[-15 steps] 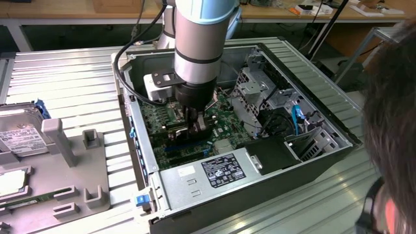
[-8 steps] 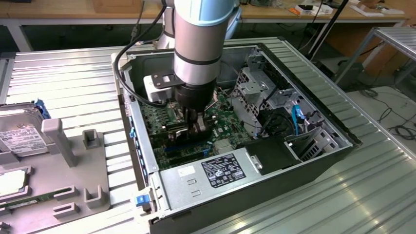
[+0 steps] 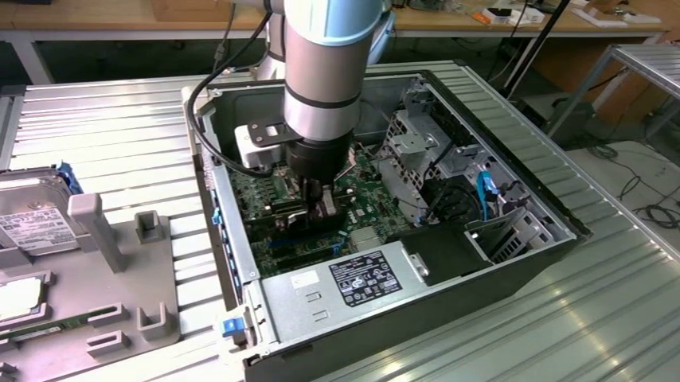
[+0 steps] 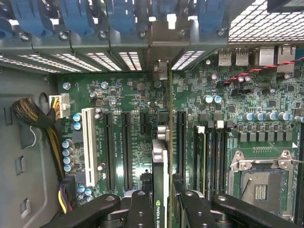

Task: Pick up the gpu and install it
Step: 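Insert the gpu into the slot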

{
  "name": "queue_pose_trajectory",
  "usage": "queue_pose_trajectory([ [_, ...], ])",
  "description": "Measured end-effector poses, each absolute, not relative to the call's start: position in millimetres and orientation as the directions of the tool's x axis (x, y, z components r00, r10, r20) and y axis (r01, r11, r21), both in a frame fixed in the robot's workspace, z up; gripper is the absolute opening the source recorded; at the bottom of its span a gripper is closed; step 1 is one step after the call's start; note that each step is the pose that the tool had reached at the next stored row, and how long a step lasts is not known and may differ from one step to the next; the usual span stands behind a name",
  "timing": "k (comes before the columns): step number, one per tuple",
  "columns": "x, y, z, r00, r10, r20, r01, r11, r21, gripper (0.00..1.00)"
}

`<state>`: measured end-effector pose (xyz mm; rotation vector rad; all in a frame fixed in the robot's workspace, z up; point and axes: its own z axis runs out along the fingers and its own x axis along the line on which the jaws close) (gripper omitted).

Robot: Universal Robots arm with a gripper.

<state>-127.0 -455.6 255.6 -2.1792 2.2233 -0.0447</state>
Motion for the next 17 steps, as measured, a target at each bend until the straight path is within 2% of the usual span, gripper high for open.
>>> queue_pose_trajectory([
  [17, -128.5, -455.6, 254.1, -0.020, -1.000, 0.000, -0.999, 0.020, -0.040, 0.27],
])
